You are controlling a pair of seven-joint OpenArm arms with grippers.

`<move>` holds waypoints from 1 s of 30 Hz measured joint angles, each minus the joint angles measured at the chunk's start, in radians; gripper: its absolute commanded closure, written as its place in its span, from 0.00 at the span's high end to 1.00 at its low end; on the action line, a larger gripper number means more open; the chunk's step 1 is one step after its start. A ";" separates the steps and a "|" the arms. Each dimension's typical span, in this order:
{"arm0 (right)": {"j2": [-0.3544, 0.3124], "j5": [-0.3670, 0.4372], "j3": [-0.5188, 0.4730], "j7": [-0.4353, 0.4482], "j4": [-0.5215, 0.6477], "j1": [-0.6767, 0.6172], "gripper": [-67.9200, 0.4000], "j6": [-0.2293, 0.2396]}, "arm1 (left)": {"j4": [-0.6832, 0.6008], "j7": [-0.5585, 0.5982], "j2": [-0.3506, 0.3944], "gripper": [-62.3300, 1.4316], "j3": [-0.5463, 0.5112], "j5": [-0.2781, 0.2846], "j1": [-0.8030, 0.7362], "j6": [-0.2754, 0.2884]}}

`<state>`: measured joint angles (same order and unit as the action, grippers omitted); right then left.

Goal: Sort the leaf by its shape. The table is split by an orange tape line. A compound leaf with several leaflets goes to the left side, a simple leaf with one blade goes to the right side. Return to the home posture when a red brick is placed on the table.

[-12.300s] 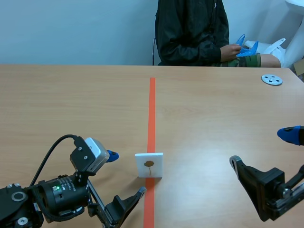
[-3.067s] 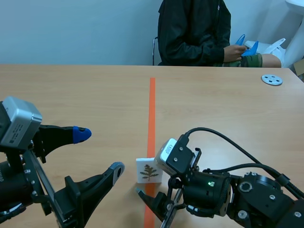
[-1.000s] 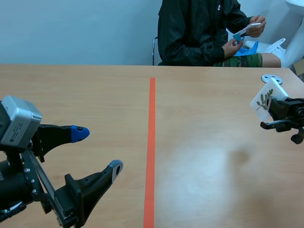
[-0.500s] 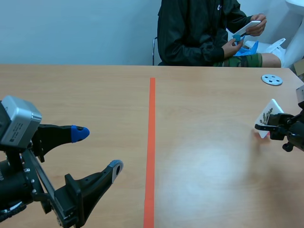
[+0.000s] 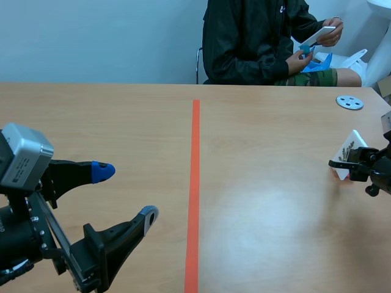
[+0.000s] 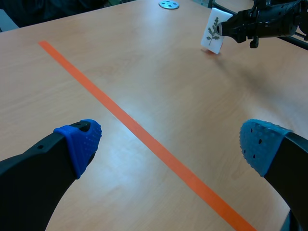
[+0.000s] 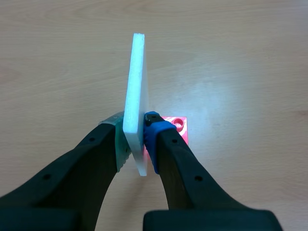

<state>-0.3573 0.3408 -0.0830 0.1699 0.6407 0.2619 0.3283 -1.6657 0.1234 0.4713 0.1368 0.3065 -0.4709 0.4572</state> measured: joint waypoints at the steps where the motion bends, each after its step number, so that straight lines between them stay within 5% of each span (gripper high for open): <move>1: 0.000 0.000 0.000 0.000 0.000 0.000 0.12 0.000 | 0.000 0.000 0.000 0.99 0.000 0.000 0.000 0.000; 12: 0.000 0.000 0.000 -0.011 0.001 -0.002 0.55 0.000 | 0.000 0.000 0.000 0.99 0.000 0.000 0.000 0.000; 20: -0.002 0.002 0.000 0.003 0.080 -0.008 1.00 0.025 | 0.000 0.000 0.000 0.99 0.000 0.000 0.000 0.000; 25: -0.037 0.055 0.000 -0.046 0.250 -0.062 1.00 0.101 | 0.000 0.000 0.000 0.99 0.000 0.000 0.000 0.000; 30: -0.081 0.115 -0.010 -0.135 0.480 -0.188 1.00 0.126 | 0.000 0.000 0.000 0.99 0.000 0.000 0.000 0.000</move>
<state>-0.4381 0.4557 -0.0925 0.0345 1.1202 0.0734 0.4538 -1.6657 0.1234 0.4713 0.1368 0.3065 -0.4709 0.4572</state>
